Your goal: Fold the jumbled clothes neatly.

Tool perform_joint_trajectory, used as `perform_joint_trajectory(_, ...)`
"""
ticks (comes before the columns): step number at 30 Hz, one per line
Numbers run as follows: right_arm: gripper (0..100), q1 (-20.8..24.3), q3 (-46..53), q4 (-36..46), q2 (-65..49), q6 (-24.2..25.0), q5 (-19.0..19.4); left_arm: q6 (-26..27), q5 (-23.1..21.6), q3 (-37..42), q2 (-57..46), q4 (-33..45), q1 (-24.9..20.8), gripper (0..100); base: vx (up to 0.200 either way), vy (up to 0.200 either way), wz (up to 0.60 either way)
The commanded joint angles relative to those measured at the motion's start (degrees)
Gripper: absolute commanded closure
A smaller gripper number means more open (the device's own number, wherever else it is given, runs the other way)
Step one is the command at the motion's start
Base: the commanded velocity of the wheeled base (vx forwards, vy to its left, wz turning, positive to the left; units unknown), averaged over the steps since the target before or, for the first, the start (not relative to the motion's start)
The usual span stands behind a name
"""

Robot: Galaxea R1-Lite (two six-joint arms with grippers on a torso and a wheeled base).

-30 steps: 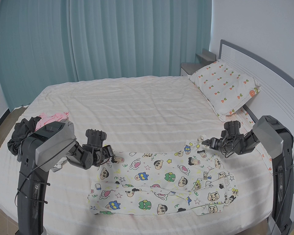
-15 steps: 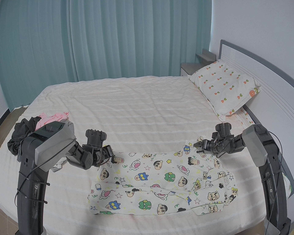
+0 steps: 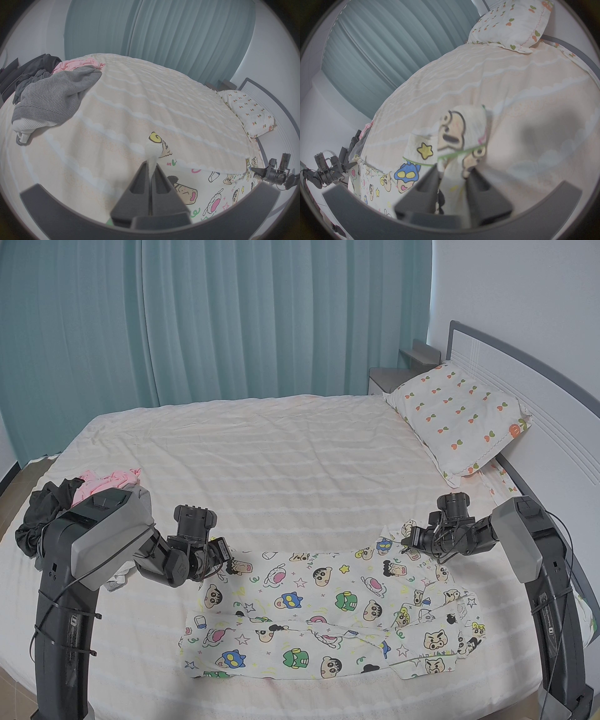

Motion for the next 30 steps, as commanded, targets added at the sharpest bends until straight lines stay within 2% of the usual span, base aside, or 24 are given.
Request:
perform_joint_trajectory(1,100,-0.9,1.8,-1.11,-2.57,0.03,-0.61,0.13,0.21,0.0,-0.21,-0.05,-0.02,100,0.0,0.0,0.0)
perform_joint_trajectory(10,100,-0.9,8.75,-13.5,-5.73,-0.15,-1.58,0.31,0.3,0.36,-1.79,-0.05,-0.02,100,0.0,0.0,0.0)
perform_joint_trajectory(18,100,-0.99,9.45,-14.99,-7.14,-0.15,-1.66,0.57,0.47,0.27,-2.84,-0.14,-0.02,100,0.0,0.0,0.0)
perform_joint_trajectory(23,100,-0.99,9.63,-18.07,-6.87,-0.06,-1.75,0.66,3.11,-0.26,-2.4,-3.21,0.06,100,0.0,0.0,0.0)
perform_joint_trajectory(25,100,-0.99,9.63,-19.74,-6.52,-0.15,-2.63,0.66,3.37,-0.35,-1.96,-5.94,-0.02,100,0.0,0.0,0.0)
perform_joint_trajectory(30,100,-0.81,9.54,-21.41,-6.34,0.03,-3.77,0.66,3.2,-0.35,-1.61,-5.67,0.06,100,0.0,0.0,0.0)
